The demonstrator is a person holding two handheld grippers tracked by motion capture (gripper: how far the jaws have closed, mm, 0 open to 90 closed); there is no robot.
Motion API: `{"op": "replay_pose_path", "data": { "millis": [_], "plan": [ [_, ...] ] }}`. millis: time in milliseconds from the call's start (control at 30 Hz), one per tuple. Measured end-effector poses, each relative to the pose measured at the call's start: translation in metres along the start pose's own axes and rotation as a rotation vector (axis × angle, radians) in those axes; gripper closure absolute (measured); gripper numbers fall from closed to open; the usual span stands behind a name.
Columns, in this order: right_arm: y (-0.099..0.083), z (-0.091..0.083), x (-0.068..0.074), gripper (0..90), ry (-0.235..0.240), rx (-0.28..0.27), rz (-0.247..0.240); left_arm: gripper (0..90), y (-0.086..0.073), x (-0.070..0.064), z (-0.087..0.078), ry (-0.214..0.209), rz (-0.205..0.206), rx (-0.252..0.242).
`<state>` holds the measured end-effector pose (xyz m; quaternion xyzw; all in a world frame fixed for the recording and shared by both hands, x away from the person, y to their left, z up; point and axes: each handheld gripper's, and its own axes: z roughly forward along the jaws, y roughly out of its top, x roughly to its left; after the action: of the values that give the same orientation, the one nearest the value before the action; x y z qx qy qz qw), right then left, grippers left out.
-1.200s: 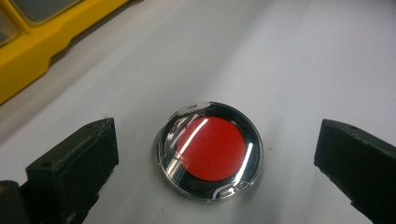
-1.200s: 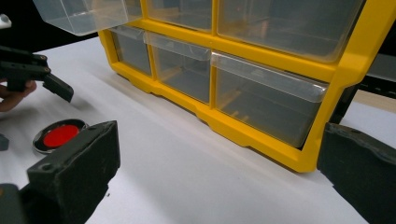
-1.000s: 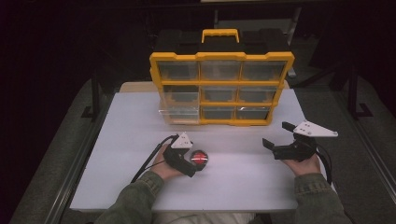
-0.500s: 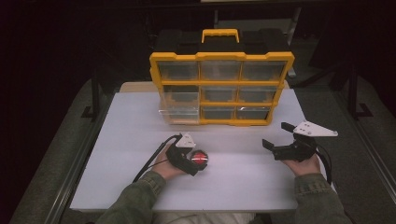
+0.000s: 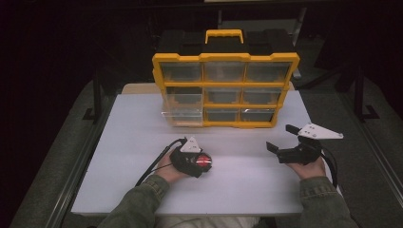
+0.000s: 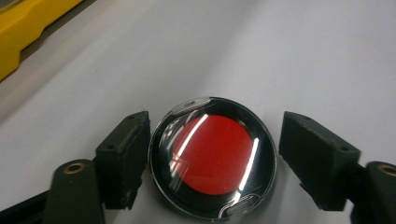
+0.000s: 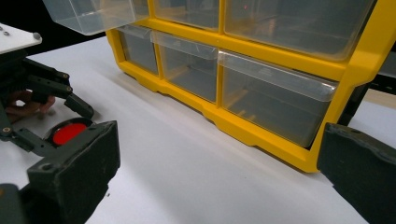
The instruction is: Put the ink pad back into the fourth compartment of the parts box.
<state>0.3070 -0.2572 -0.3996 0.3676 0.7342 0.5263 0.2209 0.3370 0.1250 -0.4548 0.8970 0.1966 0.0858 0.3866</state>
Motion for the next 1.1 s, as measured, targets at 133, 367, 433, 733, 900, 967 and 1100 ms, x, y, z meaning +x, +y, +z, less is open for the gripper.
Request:
{"op": "replay_pose_path", "data": {
  "millis": [133, 367, 433, 733, 900, 967, 1100],
  "plan": [
    [0.000, 0.000, 0.000, 0.0, -0.001, -0.001, -0.001, 29.3, 0.002, 0.003, -0.001, -0.010, -0.036, 0.015],
    [0.000, 0.000, -0.001, 0.0, 0.002, 0.000, 0.003, 29.7, 0.004, -0.001, 0.000, 0.005, -0.004, 0.034],
    [0.000, 0.000, 0.000, 0.0, 0.003, 0.000, 0.004, 29.7, 0.006, -0.004, -0.002, -0.001, 0.018, 0.040],
    [0.000, 0.000, -0.002, 0.0, 0.001, 0.001, 0.009, 29.9, 0.017, -0.008, -0.015, -0.058, 0.022, 0.027],
    [0.000, 0.000, -0.002, 0.0, 0.002, 0.001, 0.008, 29.9, 0.026, -0.009, -0.027, -0.070, 0.027, 0.003],
    [0.000, 0.000, -0.002, 0.0, 0.002, 0.002, 0.008, 29.9, 0.028, -0.009, -0.034, -0.077, 0.024, -0.009],
    [0.000, 0.000, -0.002, 0.0, 0.003, 0.002, 0.009, 29.8, 0.029, -0.006, -0.038, -0.084, 0.014, -0.005]
  ]
}}
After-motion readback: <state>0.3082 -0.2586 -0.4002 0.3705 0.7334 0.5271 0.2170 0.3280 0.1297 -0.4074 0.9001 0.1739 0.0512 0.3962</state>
